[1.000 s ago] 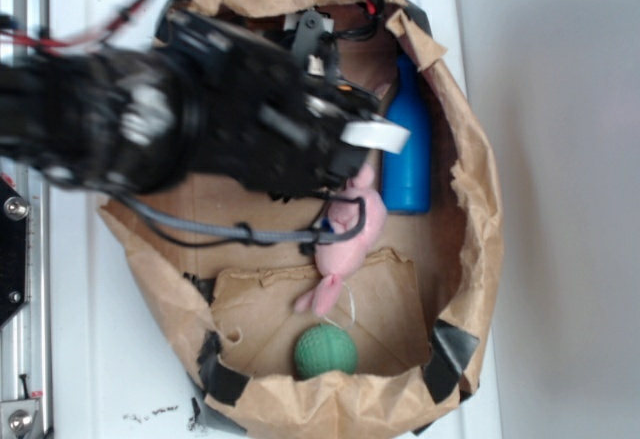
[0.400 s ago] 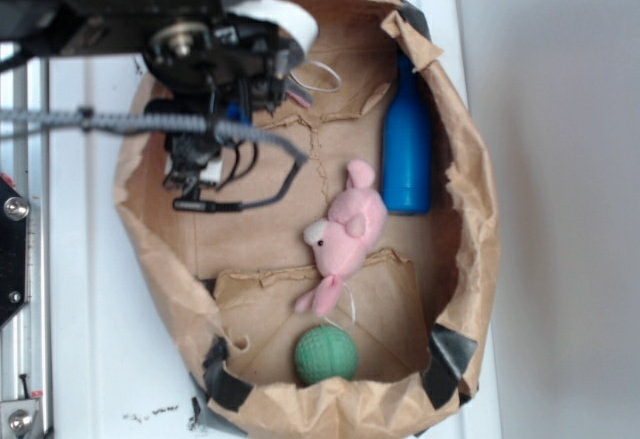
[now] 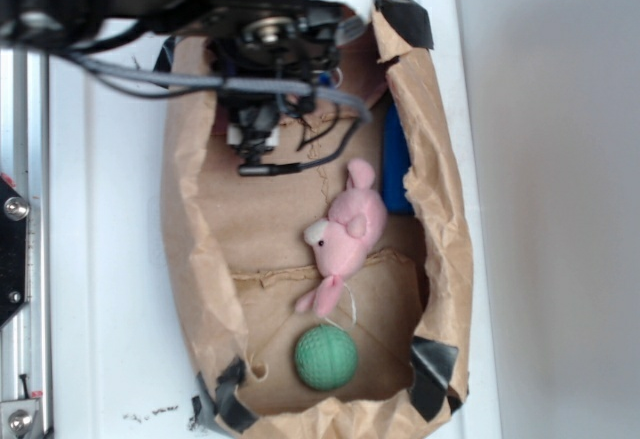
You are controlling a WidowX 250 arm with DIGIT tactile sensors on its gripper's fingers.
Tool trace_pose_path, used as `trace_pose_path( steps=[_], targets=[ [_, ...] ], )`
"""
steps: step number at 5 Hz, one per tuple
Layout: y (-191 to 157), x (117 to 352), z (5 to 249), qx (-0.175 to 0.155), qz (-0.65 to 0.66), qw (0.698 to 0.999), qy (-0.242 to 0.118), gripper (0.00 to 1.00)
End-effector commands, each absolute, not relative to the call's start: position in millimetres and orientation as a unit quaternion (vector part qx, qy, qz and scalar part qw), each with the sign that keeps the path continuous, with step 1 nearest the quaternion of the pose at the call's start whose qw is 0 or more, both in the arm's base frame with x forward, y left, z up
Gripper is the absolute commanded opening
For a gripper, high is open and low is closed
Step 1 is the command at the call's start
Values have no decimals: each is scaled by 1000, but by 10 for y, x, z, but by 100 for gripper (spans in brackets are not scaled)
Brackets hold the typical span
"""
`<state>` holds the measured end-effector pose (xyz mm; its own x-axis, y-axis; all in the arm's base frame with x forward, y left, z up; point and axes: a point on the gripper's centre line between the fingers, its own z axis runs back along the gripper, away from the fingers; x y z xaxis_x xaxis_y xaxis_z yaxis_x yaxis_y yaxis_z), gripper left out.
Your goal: Grab the gray animal.
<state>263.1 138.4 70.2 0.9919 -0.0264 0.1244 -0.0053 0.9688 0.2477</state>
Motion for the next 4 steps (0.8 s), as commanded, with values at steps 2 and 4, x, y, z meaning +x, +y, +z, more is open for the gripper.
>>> trace_pose_path(
  steps=[2,4],
  targets=[
    [1130,2890,668,211,3,972,-102,100],
    [1071,2861,660,206,-2,973,-107,0]
  ],
)
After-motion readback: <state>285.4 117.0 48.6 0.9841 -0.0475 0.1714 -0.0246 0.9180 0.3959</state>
